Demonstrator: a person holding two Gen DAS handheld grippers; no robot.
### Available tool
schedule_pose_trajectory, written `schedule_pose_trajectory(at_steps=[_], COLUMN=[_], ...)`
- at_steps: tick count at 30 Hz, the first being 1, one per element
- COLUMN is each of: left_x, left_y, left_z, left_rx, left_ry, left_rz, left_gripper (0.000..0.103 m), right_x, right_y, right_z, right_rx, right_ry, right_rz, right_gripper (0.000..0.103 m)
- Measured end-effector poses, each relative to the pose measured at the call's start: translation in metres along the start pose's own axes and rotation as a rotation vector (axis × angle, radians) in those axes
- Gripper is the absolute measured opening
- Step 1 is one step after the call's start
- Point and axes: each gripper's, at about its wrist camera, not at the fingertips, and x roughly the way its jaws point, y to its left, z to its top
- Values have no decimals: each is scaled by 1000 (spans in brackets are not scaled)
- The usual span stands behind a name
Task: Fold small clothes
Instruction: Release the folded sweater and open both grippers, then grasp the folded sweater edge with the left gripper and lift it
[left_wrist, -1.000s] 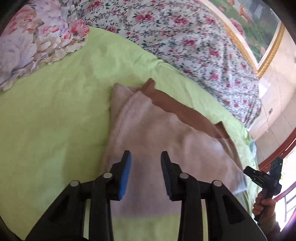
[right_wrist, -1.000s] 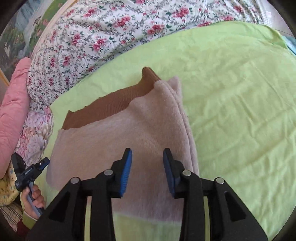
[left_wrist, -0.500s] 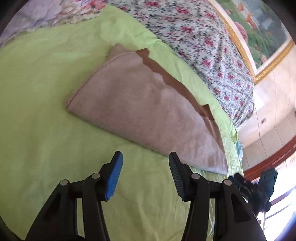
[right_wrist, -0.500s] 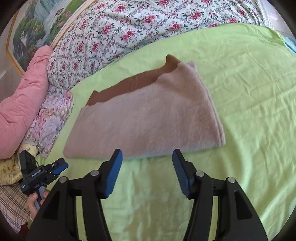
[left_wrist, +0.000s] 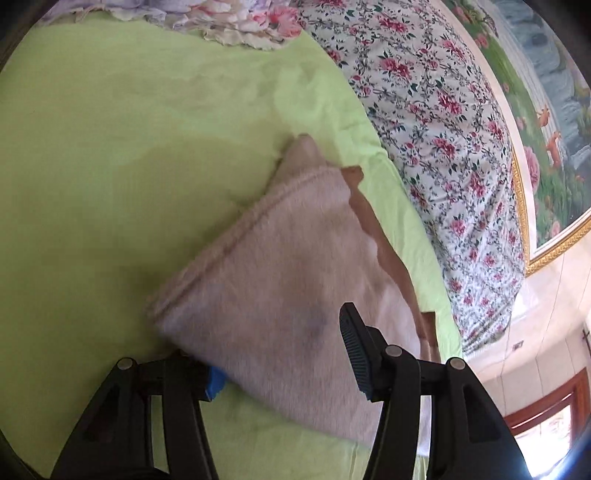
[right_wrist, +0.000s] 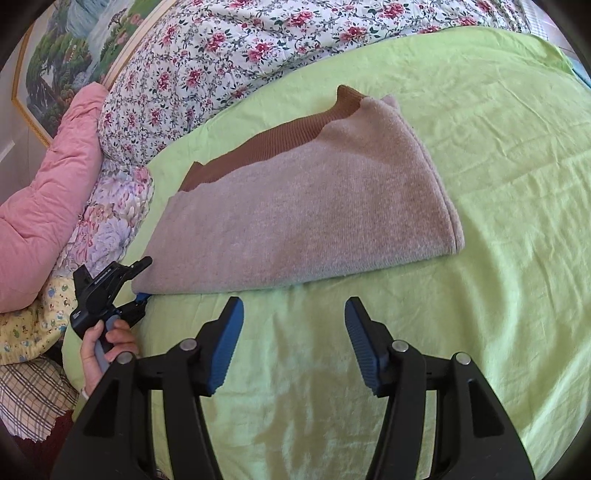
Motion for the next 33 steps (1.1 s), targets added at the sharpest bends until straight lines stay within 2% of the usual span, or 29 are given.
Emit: schedule_pose_trajectory(at_steps=[1,3,4,5,7,10,13,15,17,20,23,26,31,33], left_x=[3,11,15,19,19,12,10,11,16,36,71,104,109,110], left_y=[-3,-9,-12,-16,-29,-65,-108,-144,-176,-215,-225,-217,-214,-216], left_z=[2,7,9,11,13,10,1,-10,-27,-63,-98,-116,-118,-119], left_rx=[8,37,50,68,130,274,415,506,576,670,718,698,707,720], left_ry=[-7,-9,3,13,0,-23,-19,-4,32,115,215,304,305,308], left_rz=[1,-15,-33,-36,-33,-68,-96,-142,-212,-270,-284,-263,-271,-267], left_gripper=[52,40,21,16,12,10,9,8,7,7,7,7,7,7], right_x=[1,2,3,4,5,4,1,0,0,2,15,45,113,140], right_y=[-1,-3,-4,-6,-12,-23,-34,-41,-48,-58,-62,-61,-49,-40], right_z=[3,8,12,15,23,36,51,63,75,94,113,130,145,154], right_rx=[0,-1,-1,0,7,24,31,30,52,85,104,125,158,161], right_ry=[-2,-6,-9,-11,-20,-37,-56,-63,-58,-53,-21,49,194,225], right_rz=[2,6,6,5,11,22,19,22,55,118,183,249,321,356], right_gripper=[58,58,58,58,58,58,58,58,58,58,58,59,60,60])
